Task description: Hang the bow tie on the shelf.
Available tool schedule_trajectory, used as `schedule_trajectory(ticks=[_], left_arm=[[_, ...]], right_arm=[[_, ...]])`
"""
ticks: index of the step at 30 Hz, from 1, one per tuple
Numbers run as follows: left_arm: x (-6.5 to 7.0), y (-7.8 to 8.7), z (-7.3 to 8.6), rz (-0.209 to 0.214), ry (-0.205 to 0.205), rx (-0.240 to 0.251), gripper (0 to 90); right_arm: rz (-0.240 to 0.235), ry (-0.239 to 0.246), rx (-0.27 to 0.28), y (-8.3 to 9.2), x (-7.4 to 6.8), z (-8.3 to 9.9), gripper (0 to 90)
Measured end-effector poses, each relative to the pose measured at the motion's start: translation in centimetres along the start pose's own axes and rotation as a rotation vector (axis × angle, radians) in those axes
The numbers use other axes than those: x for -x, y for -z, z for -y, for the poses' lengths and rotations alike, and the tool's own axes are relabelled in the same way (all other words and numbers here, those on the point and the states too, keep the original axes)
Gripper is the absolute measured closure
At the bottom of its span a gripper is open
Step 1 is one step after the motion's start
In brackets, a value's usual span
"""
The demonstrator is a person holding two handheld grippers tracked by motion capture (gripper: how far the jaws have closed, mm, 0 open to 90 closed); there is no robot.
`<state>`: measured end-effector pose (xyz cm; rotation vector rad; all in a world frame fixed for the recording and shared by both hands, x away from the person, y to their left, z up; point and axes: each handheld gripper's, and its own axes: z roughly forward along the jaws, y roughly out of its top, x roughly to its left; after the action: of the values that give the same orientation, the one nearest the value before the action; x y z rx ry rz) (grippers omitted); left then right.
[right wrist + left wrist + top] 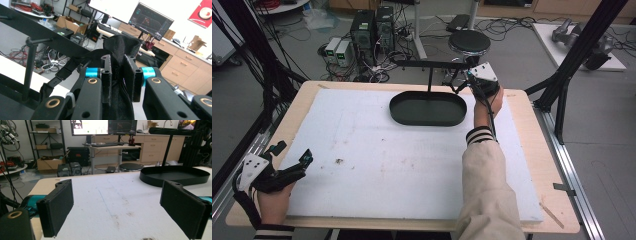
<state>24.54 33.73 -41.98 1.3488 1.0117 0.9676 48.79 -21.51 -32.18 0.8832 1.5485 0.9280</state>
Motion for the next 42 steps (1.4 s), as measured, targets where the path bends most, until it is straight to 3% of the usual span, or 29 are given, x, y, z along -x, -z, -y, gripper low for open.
schedule_trajectory(ticks=[3,4,5,7,10,15,16,18,20,22,24,25,27,32,33,34,35,38,40,42], left_arm=[[0.0,0.1,-0.1,0.001,-0.001,0.003,12.1],[0.0,0.1,-0.1,0.002,0.0,0.005,12.1],[0.0,0.1,-0.2,0.001,-0.001,0.006,12.0],[0.0,0.2,-0.2,0.001,0.001,0.01,12.1],[0.0,0.1,-0.2,0.001,-0.001,0.007,12.1],[0.0,0.1,-0.3,0.005,0.001,0.007,12.1],[-0.1,0.1,-0.3,0.005,0.005,0.008,12.1],[-0.2,0.2,-0.3,0.004,0.013,0.003,12.0],[-0.3,0.3,-0.4,0.003,0.016,0.011,12.1],[-0.4,0.3,-0.5,0.002,0.015,0.014,12.1],[-0.4,0.4,-0.5,0.002,0.009,0.015,12.0],[-0.4,0.4,-0.6,0.003,0.009,0.016,12.0],[-0.3,0.4,-0.6,0.005,0.008,0.018,12.1],[-0.1,0.3,-0.7,0.009,0.001,0.017,12.0],[0.0,0.3,-0.7,0.011,0.001,0.019,12.0],[0.0,0.3,-0.7,0.012,-0.004,0.017,12.0],[0.1,0.4,-0.8,0.012,-0.004,0.019,12.1],[0.1,0.4,-0.9,0.013,-0.009,0.019,12.0],[0.2,0.4,-0.9,0.014,-0.011,0.019,12.0],[0.2,0.4,-0.9,0.014,-0.011,0.02,12.1]], right_arm=[[0.019,0.022,-0.017,-0.1,0.1,0.2,75.2],[0.046,0.041,-0.035,-0.2,0.2,0.3,63.4],[0.063,0.046,-0.042,-0.2,0.2,0.4,58.2],[0.066,0.049,-0.043,-0.1,0.3,0.4,55.3],[0.078,0.033,-0.015,0.7,1.0,-0.1,45.1],[0.082,-0.012,0.037,2.6,2.1,-1.0,38.0],[0.081,-0.043,0.054,3.7,2.8,-1.3,31.5],[0.069,-0.089,0.044,4.9,3.6,-1.7,28.2],[0.064,-0.102,0.041,5.5,4.0,-1.9,25.1],[0.06,-0.138,0.037,7.6,4.8,-2.6,20.8],[0.052,-0.151,0.043,8.4,5.1,-2.9,20.2],[0.051,-0.172,0.089,10.2,5.5,-3.4,20.6],[0.076,-0.166,0.159,12.2,5.6,-3.7,21.5],[0.044,-0.186,0.174,15.5,5.4,-4.0,19.5],[0.025,-0.194,0.19,17.3,5.0,-3.7,18.3],[0.025,-0.194,0.19,17.3,5.0,-3.7,18.3],[0.003,-0.21,0.211,19.0,4.7,-3.0,18.7],[0.002,-0.236,0.229,20.5,4.6,-2.0,18.7],[-0.009,-0.285,0.24,22.2,4.7,-0.4,18.7],[-0.004,-0.289,0.243,23.1,4.7,0.5,18.4]])
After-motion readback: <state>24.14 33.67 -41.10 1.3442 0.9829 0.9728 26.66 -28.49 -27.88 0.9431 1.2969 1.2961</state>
